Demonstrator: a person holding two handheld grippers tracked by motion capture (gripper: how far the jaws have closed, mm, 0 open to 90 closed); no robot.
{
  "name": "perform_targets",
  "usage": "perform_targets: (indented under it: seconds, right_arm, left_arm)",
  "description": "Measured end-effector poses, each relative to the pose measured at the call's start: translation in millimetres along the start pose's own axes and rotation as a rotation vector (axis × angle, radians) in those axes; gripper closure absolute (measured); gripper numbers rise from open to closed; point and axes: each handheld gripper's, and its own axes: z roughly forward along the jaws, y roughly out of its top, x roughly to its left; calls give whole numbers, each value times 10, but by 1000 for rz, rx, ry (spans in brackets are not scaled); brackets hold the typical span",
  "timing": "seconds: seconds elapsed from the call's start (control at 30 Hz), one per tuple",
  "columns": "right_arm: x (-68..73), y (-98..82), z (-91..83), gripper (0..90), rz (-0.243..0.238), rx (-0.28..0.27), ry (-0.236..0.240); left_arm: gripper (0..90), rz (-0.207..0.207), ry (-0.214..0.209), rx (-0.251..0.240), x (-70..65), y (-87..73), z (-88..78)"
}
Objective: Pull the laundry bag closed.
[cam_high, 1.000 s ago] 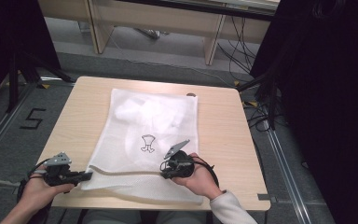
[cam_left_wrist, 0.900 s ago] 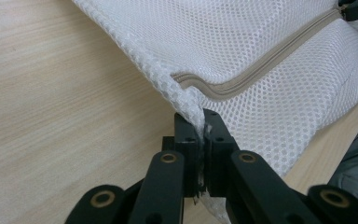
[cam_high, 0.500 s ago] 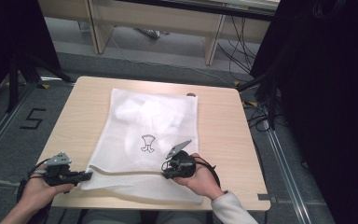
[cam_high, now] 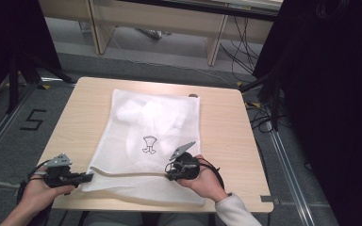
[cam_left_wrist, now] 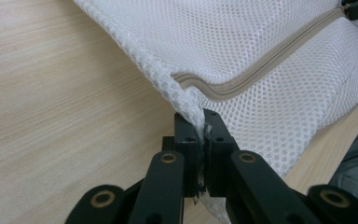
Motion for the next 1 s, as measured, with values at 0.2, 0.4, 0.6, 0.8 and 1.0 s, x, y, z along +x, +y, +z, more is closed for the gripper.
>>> perform_targets:
  seconds: [0.2, 0.4, 0.6, 0.8, 1.0]
  right_arm:
    - [-3, -14, -7, 823, -2, 4, -1]
    - [-10, -35, -34, 823, 0, 6, -5]
    - [-23, -60, -41, 823, 2, 5, -9]
    - [-33, -77, -58, 823, 7, 8, -6]
    - [-37, -89, -64, 823, 10, 10, -8]
  left_arm:
    - [857, 1, 3, 5, 5, 0, -6]
    - [857, 3, 3, 3, 3, 0, -4]
    - [858, 3, 5, 3, 5, -1, -5]
    - [858, 0, 4, 4, 6, -1, -5]
    - [858, 4, 6, 3, 7, -1, -7]
